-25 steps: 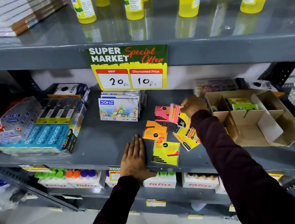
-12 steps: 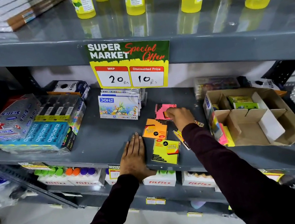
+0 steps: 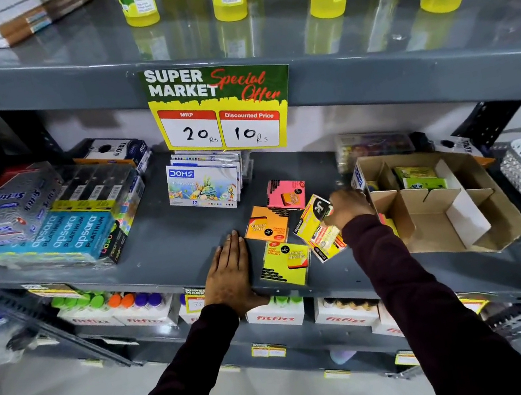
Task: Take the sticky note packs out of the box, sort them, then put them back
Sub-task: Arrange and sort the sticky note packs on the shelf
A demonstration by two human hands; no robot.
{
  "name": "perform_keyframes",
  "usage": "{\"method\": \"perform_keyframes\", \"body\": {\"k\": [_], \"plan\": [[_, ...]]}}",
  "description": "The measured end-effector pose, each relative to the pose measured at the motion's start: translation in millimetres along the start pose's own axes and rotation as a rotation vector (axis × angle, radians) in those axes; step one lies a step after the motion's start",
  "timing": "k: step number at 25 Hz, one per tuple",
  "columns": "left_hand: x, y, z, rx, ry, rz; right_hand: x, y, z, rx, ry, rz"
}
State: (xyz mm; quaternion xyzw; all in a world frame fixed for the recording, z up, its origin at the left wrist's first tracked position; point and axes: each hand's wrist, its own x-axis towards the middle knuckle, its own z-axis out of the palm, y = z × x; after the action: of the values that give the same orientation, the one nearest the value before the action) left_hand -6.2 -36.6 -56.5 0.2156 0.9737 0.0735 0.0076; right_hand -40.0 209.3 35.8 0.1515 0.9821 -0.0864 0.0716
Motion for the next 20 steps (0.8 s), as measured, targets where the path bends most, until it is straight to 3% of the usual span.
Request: {"method": "perform_keyframes", "body": {"k": [4, 9, 14, 20], "plan": [[0, -1, 2, 0.012, -0.016, -0.007, -16, -31, -10, 0.150, 0.173, -0.113], [1, 0, 1, 0.024, -0.029, -0.014, -56, -72, 30, 0.016, 0.461, -0.457], [0, 2, 0, 0.056, -0.013, -0.015, -58, -69, 60, -0.014, 0.443, -0.602], [-1, 2, -1, 0.053, -0.011, -0.009, -60, -61, 57, 0.130, 0.544, -0.608]]}}
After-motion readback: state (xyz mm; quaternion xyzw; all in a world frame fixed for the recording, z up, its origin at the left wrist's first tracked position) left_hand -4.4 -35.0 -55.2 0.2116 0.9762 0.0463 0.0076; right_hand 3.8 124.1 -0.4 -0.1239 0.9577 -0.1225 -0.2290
